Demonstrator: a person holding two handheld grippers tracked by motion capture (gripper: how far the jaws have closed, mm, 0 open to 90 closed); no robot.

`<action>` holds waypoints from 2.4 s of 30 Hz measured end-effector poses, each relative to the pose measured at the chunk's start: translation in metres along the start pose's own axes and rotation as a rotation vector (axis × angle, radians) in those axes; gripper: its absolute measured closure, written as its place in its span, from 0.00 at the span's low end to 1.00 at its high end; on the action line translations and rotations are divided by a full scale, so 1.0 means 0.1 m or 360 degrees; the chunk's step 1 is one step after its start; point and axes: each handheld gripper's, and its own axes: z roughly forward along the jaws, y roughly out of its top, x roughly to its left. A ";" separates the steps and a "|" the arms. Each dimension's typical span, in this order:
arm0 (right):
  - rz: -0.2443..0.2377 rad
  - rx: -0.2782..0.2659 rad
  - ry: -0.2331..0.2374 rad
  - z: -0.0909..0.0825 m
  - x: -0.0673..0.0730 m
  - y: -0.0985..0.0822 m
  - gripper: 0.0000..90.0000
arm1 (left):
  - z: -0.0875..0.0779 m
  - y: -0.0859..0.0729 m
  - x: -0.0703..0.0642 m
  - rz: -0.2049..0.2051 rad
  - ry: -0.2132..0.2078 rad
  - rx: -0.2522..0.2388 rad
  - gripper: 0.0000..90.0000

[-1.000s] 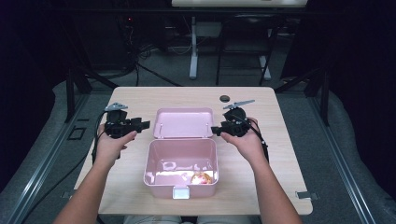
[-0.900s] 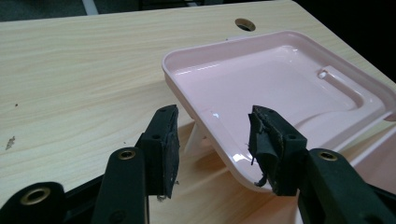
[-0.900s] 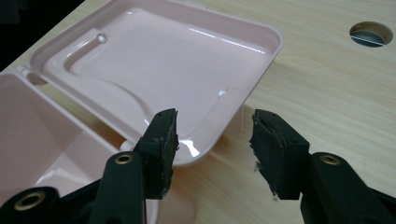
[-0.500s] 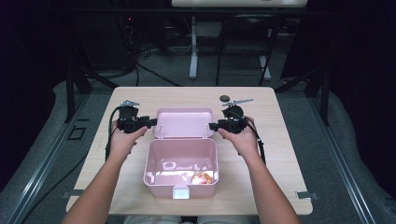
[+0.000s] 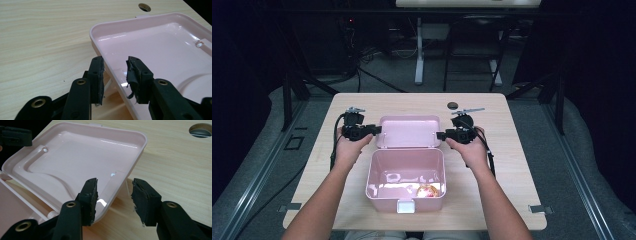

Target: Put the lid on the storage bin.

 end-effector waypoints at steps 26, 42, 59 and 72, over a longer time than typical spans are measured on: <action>0.0086 0.0140 -0.0050 0.37 -0.13 0.22 0.75 | 0.13 0.09 0.07 0.0001 -0.0009 0.0070 0.85; 0.0212 0.0126 0.0023 0.43 -0.22 0.23 0.76 | 0.12 0.12 0.16 -0.0057 -0.0099 0.0034 0.87; 0.0213 0.0145 0.0016 0.51 -0.27 0.21 0.76 | 0.29 0.11 0.20 -0.0133 -0.0109 0.0084 0.76; 0.0238 0.0140 0.0016 0.51 -0.28 0.21 0.79 | 0.28 0.09 0.23 -0.0138 -0.0105 0.0102 0.82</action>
